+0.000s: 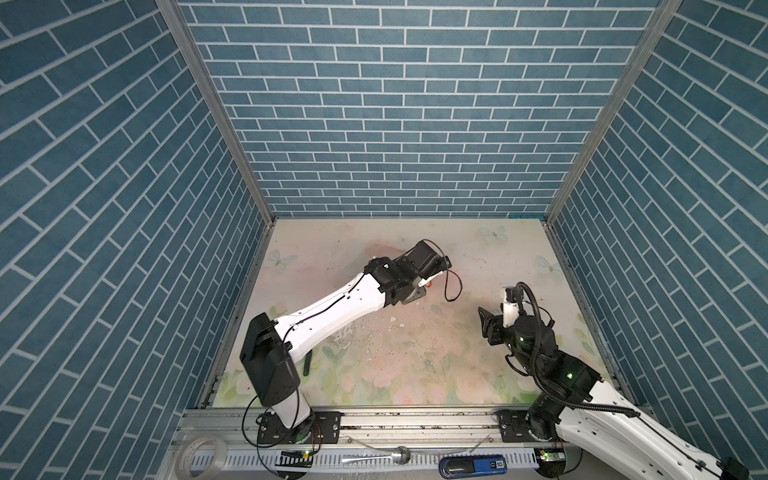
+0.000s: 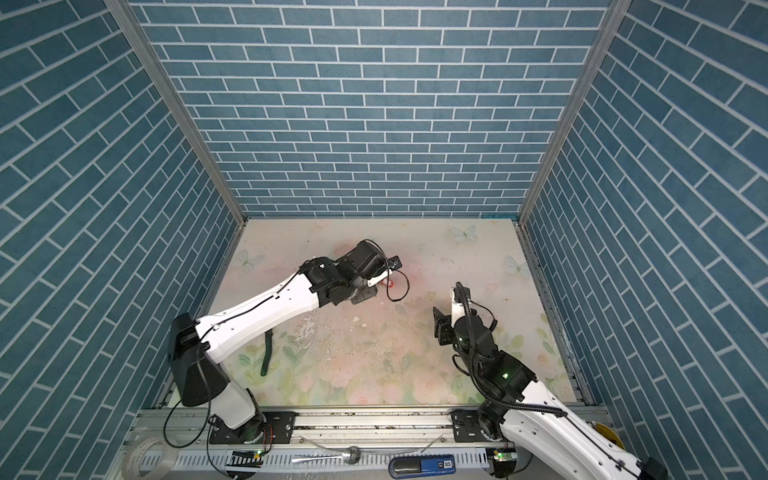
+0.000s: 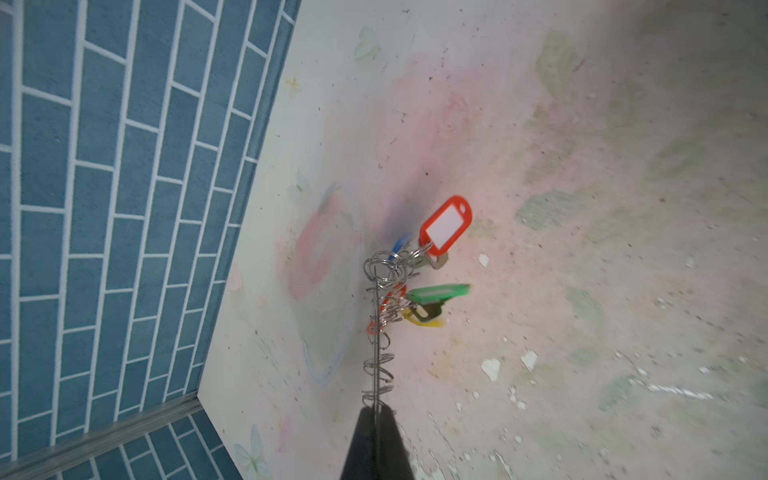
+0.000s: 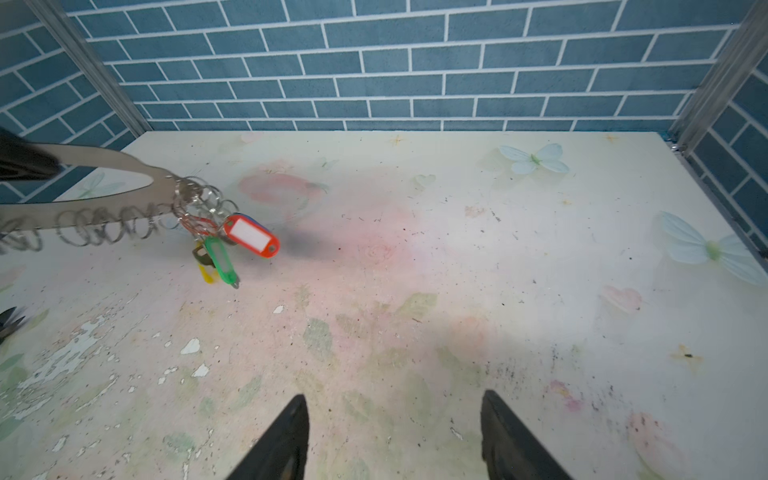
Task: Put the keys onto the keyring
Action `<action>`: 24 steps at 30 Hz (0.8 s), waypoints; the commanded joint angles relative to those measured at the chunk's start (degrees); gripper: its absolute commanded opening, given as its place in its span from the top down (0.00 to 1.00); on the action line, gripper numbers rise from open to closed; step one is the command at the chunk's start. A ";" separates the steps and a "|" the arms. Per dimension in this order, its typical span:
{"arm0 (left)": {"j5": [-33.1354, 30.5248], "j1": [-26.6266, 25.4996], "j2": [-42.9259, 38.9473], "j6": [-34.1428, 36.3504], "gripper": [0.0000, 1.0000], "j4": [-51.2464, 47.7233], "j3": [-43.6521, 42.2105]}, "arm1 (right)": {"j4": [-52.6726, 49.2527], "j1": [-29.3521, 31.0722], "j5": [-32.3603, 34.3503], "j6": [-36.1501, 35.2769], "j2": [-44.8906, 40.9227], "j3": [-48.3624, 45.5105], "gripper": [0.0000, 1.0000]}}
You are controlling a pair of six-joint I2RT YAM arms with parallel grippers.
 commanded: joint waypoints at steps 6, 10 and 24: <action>0.26 6.46 17.68 13.21 1.00 24.17 11.81 | -6.77 -0.16 7.21 6.18 -8.04 -3.14 0.33; 0.84 7.46 23.95 18.69 1.00 30.27 15.25 | -7.76 -0.15 6.16 6.97 -9.69 -4.43 0.33; 6.48 -1.23 13.75 24.08 0.92 44.30 -18.66 | -5.76 -0.15 9.32 0.42 -6.77 -2.52 0.31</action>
